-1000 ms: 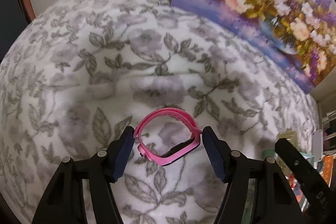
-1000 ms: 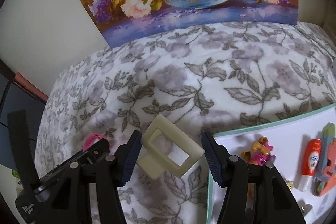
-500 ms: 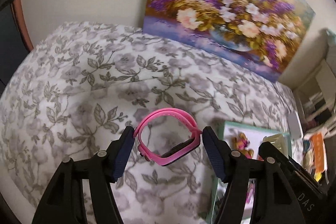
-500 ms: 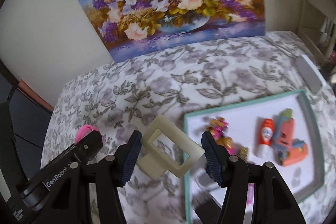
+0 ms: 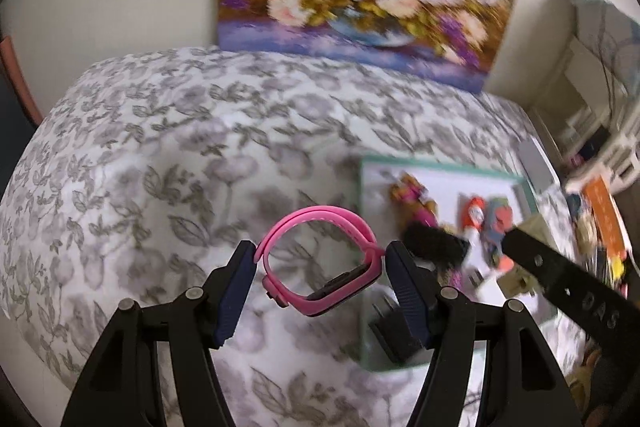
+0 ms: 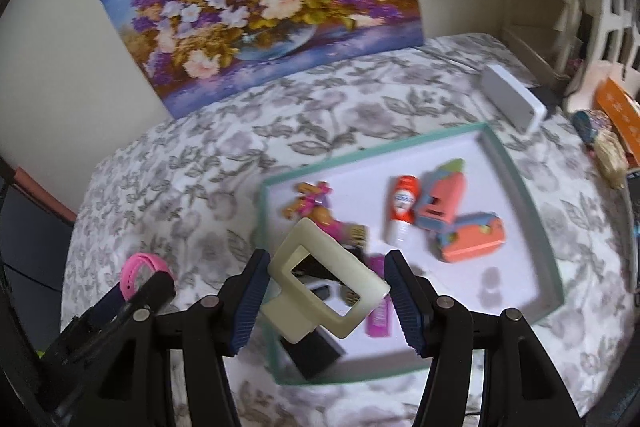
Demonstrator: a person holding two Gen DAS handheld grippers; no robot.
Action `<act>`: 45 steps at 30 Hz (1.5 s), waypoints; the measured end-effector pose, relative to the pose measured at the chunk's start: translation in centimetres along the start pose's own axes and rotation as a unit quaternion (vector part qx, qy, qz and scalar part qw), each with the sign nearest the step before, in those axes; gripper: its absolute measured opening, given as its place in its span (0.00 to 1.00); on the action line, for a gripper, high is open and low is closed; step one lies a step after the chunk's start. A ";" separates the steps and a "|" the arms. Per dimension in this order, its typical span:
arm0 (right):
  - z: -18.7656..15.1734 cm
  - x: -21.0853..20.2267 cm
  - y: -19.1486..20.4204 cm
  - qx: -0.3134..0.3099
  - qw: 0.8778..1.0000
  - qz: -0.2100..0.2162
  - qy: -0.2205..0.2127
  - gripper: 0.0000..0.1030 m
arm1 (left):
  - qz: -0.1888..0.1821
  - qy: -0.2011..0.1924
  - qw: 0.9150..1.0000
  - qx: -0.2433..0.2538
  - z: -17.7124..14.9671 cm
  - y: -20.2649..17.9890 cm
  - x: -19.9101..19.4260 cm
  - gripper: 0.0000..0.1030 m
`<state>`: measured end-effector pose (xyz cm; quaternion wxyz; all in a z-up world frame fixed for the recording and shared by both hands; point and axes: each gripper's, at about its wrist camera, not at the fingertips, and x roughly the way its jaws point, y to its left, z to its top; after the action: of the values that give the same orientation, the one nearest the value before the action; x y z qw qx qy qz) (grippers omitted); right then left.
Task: Organize rigid objects
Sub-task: 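Carry the cream clip and pink watch band over the white tray, then lower the cream clip with the right gripper while the left lowers the pink band, open both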
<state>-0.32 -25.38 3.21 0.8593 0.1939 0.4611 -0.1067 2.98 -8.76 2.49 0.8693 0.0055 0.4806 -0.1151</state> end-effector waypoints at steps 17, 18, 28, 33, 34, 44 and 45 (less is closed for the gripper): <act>-1.7 2.1 -6.4 0.059 0.996 -0.040 0.054 0.61 | 0.010 0.048 0.992 0.118 -4.4 -8.8 2.9 0.67; -1.7 2.2 -6.6 0.061 0.996 -0.041 0.055 0.61 | 0.013 0.050 0.991 0.123 -4.6 -9.1 3.2 0.67; -1.8 3.2 -6.8 0.059 0.995 -0.049 0.069 0.61 | 0.018 0.065 0.987 0.148 -5.2 -10.3 4.9 0.67; -2.0 3.7 -7.0 0.060 0.994 -0.051 0.079 0.61 | 0.005 0.075 0.987 0.141 -5.4 -10.3 5.3 0.68; -2.1 3.8 -7.0 0.060 0.994 -0.051 0.081 0.61 | 0.003 0.076 0.987 0.141 -5.4 -10.3 5.4 0.68; -2.3 4.0 -6.9 0.061 0.993 -0.052 0.088 0.61 | -0.018 0.088 0.987 0.130 -5.4 -10.4 6.2 0.69; -2.3 4.1 -6.9 0.062 0.993 -0.052 0.088 0.61 | -0.017 0.090 0.987 0.129 -5.4 -10.4 6.2 0.69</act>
<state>-2.29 -30.68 -2.93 0.7948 0.2310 0.5372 -0.1621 -0.46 -19.41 -4.58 0.8123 0.1199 0.5381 -0.1903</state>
